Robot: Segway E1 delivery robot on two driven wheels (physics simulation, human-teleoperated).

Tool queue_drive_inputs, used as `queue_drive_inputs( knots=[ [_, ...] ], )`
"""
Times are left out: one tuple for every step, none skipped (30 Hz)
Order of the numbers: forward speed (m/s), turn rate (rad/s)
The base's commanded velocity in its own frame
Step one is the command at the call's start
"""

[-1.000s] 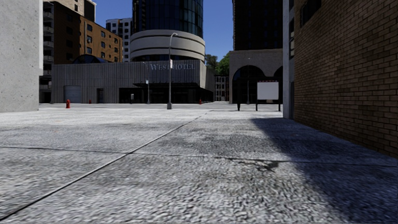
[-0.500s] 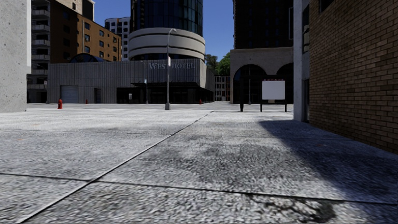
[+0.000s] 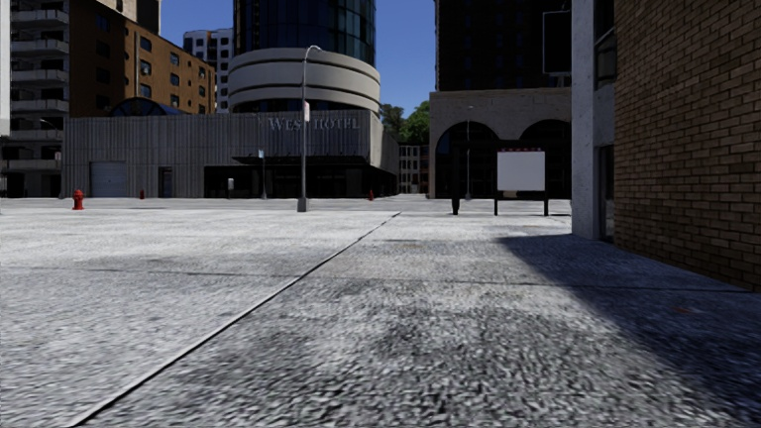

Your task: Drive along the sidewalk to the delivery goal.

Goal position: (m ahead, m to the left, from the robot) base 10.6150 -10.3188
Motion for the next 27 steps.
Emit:
queue_drive_inputs(
  knots=[
    [2.0, -0.3],
    [2.0, -0.3],
    [2.0, -0.3],
    [2.0, -0.36],
    [2.0, -0.39],
    [2.0, -0.4],
    [2.0, -0.4],
    [2.0, -0.4],
    [2.0, -0.4],
    [2.0, -0.4],
    [2.0, -0.4],
    [2.0, -0.4],
    [2.0, -0.41],
    [2.0, -0.41],
    [2.0, -0.41],
    [2.0, -0.41],
    [2.0, -0.41],
    [2.0, -0.41],
    [2.0, -0.41],
    [2.0, -0.41],
    [2.0, -0.41],
    [2.0, -0.38],
    [2.0, -0.38],
    [2.0, 0.0],
    [2.0, 0.0],
    [2.0, 0.0],
    [2.0, 0.0]
  ],
)
